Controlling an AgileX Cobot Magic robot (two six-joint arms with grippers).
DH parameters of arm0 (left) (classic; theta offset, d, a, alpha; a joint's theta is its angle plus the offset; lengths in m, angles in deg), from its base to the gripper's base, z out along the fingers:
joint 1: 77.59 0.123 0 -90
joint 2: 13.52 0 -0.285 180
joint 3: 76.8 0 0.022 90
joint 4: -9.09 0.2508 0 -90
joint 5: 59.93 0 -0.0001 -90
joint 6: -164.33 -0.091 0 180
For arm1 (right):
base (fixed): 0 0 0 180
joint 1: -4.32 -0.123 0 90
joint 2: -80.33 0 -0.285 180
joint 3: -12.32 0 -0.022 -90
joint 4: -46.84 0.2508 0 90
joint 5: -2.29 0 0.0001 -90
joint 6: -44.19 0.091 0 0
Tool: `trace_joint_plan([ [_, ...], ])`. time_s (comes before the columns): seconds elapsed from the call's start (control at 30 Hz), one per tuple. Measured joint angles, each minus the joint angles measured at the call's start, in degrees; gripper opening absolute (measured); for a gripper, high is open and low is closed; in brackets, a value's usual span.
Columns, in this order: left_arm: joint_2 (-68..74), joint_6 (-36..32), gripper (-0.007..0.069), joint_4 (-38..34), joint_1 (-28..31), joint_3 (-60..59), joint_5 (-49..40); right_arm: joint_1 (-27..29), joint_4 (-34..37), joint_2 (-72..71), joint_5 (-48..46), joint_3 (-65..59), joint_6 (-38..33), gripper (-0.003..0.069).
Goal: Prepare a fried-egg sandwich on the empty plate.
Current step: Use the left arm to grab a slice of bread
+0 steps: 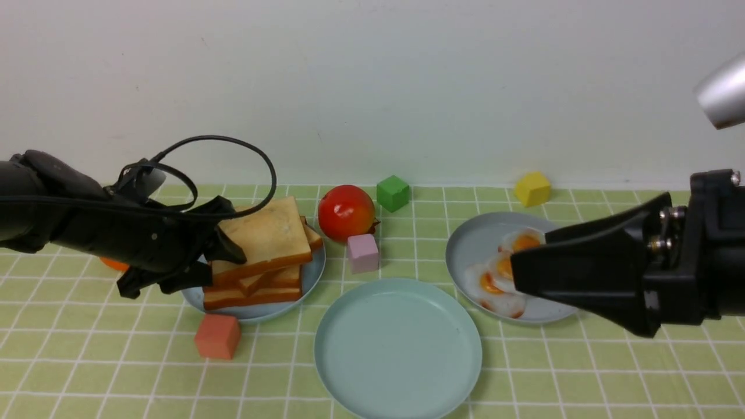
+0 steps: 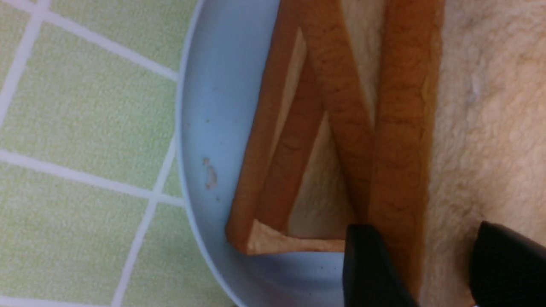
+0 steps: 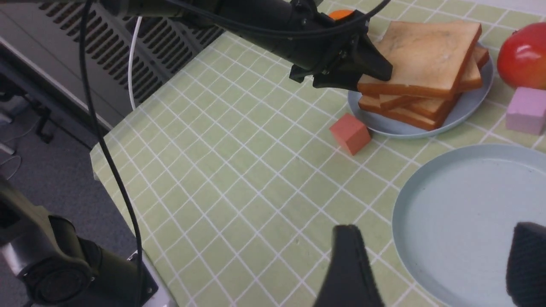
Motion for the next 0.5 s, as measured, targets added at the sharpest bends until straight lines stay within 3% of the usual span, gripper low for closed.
trace_joint_plan([
  [0.23,-1.5,0.3,0.0101,4.0,0.0,0.1,-0.8,0.0,0.0,0.0,-1.9,0.0,0.0,0.0433],
  [0.5,-11.3,1.3,0.009,8.4,0.0,0.1,-3.0,0.0,0.0,0.0,-2.2,0.2,0.0,0.0419],
])
